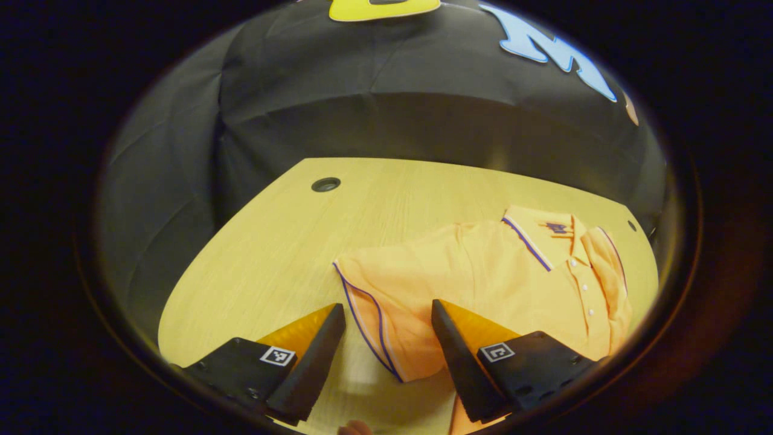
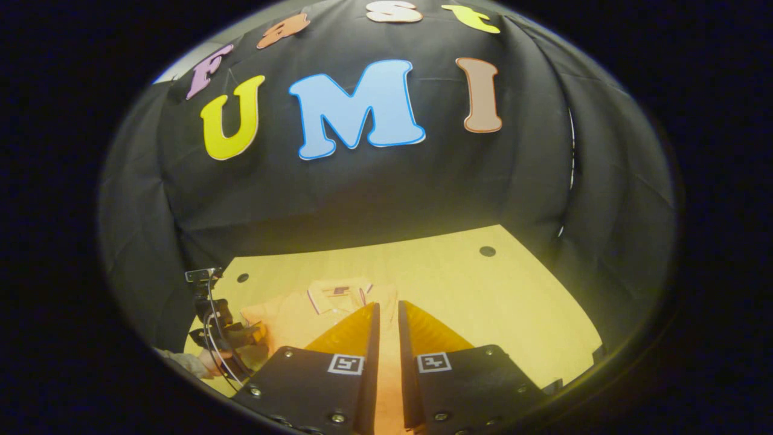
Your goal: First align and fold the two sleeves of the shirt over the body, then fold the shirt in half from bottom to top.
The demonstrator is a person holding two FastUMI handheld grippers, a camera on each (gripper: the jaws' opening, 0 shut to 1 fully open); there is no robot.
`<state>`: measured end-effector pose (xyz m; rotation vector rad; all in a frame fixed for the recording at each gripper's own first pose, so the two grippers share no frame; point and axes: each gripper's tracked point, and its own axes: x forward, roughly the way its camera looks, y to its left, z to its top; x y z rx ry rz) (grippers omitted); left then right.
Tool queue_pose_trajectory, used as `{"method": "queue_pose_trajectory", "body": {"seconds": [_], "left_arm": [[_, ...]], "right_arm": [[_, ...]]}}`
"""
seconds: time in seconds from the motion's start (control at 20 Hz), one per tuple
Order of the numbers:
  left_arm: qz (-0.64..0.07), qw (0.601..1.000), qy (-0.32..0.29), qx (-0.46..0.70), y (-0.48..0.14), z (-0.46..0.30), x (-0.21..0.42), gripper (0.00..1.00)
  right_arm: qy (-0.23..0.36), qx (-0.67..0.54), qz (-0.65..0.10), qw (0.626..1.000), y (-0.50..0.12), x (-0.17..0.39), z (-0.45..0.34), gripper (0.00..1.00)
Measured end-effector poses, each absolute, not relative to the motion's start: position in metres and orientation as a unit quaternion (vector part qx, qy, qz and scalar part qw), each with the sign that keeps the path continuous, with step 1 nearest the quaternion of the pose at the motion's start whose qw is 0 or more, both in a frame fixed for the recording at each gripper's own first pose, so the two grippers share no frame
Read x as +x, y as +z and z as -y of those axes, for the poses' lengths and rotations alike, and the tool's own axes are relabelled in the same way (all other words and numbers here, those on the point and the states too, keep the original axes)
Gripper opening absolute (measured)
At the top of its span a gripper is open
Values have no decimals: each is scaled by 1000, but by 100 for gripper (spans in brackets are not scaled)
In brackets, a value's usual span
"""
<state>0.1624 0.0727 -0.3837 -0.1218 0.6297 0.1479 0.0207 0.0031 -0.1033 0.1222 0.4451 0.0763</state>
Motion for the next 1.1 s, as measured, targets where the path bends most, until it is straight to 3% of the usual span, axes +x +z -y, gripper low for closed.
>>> {"method": "queue_pose_trajectory", "body": {"seconds": [0.05,0.1,0.35,0.4,0.45,0.55,0.65,0.7,1.1], "left_arm": [[-316,944,77,-59,-386,-73,159,95],[-310,946,74,-55,-386,-73,162,97],[-306,947,80,-54,-384,-71,162,94],[-306,947,79,-52,-385,-70,163,70],[-305,948,78,-51,-384,-68,164,69],[-305,947,82,-51,-382,-70,164,32],[-300,949,81,-55,-379,-67,164,31],[-301,949,82,-55,-381,-67,166,12],[-260,965,43,-7,-335,-31,189,11]], "right_arm": [[35,61,-222,973,-105,19,-2,22],[34,61,-224,972,-105,18,-2,18],[32,63,-228,971,-109,18,-3,18],[33,62,-230,971,-111,18,-3,18],[32,61,-231,970,-111,18,-3,18],[32,60,-235,970,-113,17,-3,18],[33,61,-235,969,-114,18,-3,18],[32,61,-236,969,-114,18,-2,18],[23,71,-239,968,-118,13,5,18]]}}
